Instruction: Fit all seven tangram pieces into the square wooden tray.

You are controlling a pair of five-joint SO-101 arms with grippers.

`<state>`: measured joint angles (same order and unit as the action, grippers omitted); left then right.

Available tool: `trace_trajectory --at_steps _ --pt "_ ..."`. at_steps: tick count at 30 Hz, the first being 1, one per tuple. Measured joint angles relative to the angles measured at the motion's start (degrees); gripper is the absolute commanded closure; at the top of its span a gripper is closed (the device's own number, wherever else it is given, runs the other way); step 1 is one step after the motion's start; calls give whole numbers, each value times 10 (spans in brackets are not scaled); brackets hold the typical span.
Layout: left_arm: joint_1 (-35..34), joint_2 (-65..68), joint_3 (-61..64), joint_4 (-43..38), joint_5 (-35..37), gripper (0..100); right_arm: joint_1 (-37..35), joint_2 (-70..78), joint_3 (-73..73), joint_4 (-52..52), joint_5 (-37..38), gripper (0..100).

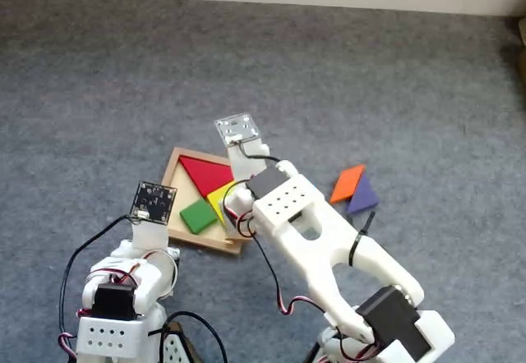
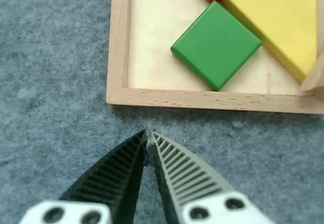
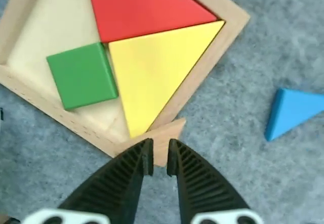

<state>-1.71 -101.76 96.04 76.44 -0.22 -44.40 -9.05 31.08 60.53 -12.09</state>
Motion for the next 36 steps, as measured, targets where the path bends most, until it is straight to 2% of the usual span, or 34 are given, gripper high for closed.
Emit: trace_trajectory --at_steps 15,21,29,36 --pt "0 0 0 0 0 985 2 1 10 0 9 936" --pt "0 0 0 0 0 985 -14 67 12 0 9 936" --pt "0 0 0 0 0 985 -16 70 10 -13 11 936" --pt "0 0 0 0 0 985 -39 76 -11 -24 96 936"
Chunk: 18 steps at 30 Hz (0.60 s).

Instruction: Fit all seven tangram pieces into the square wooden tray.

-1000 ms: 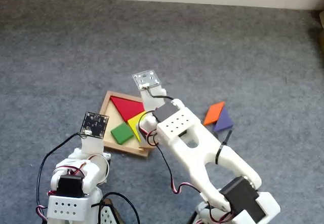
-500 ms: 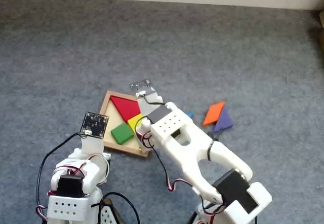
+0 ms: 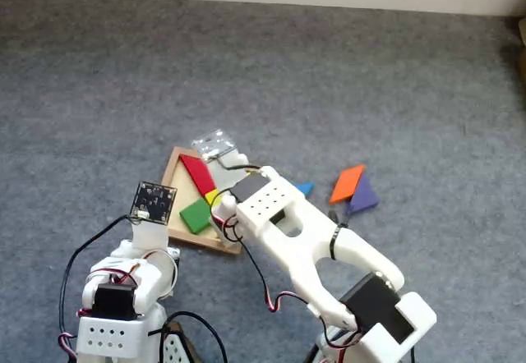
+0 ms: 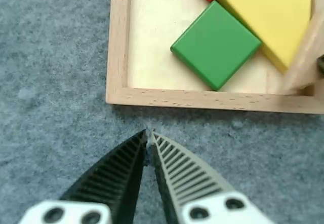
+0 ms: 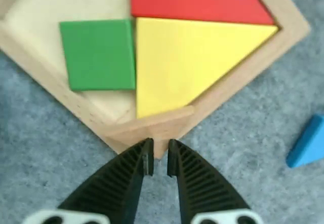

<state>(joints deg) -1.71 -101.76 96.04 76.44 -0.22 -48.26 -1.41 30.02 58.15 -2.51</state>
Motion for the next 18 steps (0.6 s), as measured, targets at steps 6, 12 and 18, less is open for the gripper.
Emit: trace_trajectory --at_steps 6,12,18 --pt "0 0 0 0 0 985 -2 1 0 -54 43 936" --pt "0 0 0 0 0 985 -2 1 0 -76 53 936" --pt "0 0 0 0 0 985 4 2 0 -112 53 936"
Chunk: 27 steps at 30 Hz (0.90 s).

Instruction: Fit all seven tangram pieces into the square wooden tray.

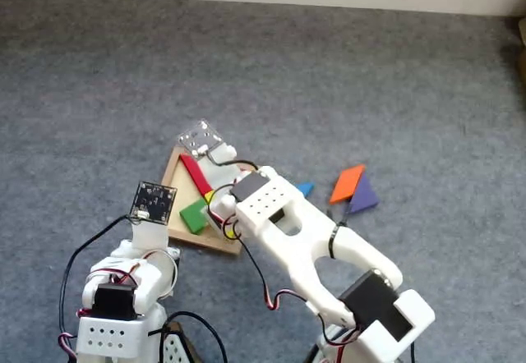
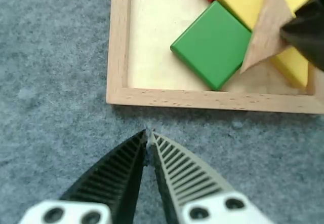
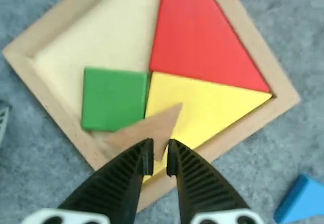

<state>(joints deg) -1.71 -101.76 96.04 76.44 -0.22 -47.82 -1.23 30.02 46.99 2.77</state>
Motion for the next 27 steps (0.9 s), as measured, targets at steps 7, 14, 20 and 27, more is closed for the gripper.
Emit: trace_trajectory --at_steps 7,14,20,27 --pt "0 0 0 0 0 985 0 0 0 -45 0 936" --pt "0 0 0 0 0 985 3 0 0 -45 0 936" --pt "0 0 0 0 0 985 23 0 0 19 0 936" --pt "0 0 0 0 0 985 69 -68 0 140 0 936"
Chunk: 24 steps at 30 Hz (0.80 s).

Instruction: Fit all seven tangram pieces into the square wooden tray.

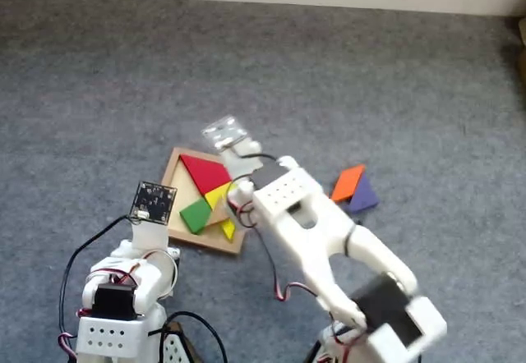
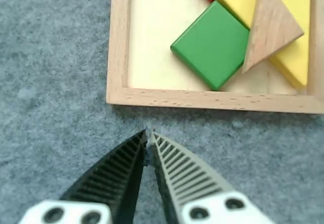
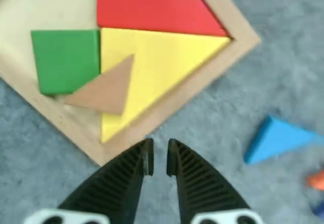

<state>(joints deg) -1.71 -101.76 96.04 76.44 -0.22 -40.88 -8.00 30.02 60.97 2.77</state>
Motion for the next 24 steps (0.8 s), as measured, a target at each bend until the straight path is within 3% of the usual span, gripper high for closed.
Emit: trace_trajectory --at_steps 9,24 --pt "0 0 0 0 0 985 106 -267 81 116 0 936" --pt "1 0 0 0 0 983 281 -656 392 120 1 936"
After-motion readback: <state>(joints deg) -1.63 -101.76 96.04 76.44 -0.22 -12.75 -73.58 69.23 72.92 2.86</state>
